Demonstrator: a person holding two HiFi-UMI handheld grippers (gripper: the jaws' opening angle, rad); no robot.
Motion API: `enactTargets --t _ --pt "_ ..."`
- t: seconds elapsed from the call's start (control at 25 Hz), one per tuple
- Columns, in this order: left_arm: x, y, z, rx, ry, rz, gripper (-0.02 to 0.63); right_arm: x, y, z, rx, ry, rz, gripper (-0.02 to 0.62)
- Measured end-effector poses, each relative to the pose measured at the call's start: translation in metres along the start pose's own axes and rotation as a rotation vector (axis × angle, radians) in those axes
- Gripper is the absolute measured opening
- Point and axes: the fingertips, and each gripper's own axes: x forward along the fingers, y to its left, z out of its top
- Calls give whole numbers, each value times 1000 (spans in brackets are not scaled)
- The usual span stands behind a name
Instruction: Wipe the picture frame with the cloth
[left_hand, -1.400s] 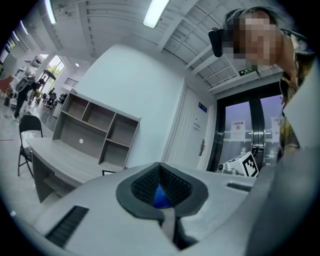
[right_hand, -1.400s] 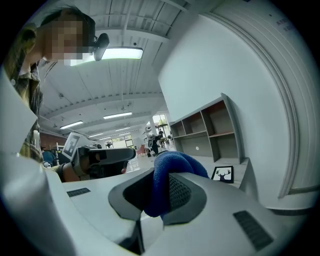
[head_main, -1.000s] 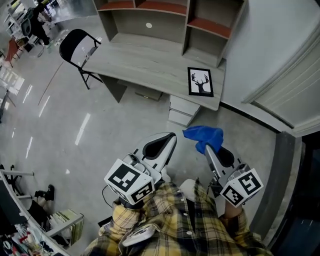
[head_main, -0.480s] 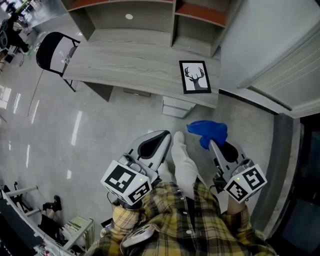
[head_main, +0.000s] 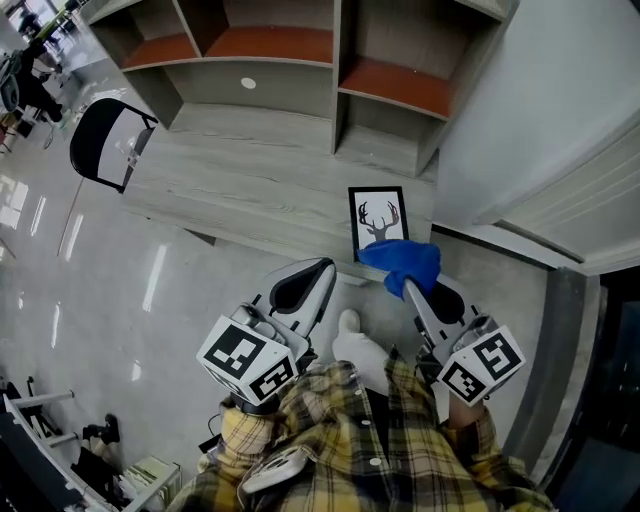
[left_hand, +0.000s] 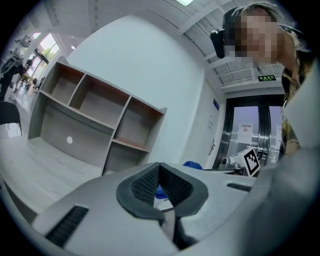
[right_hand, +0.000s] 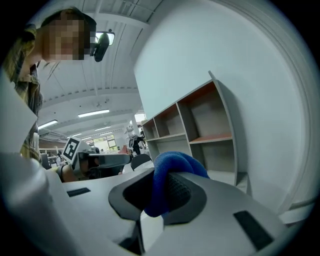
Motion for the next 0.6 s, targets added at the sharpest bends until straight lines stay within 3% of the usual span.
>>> enactTargets --t 0.32,0.6 --pt "58 33 24 2 -1 26 5 36 -58 24 -3 20 25 52" --pt "90 81 41 -1 42 -36 6 83 -82 31 24 33 -41 52"
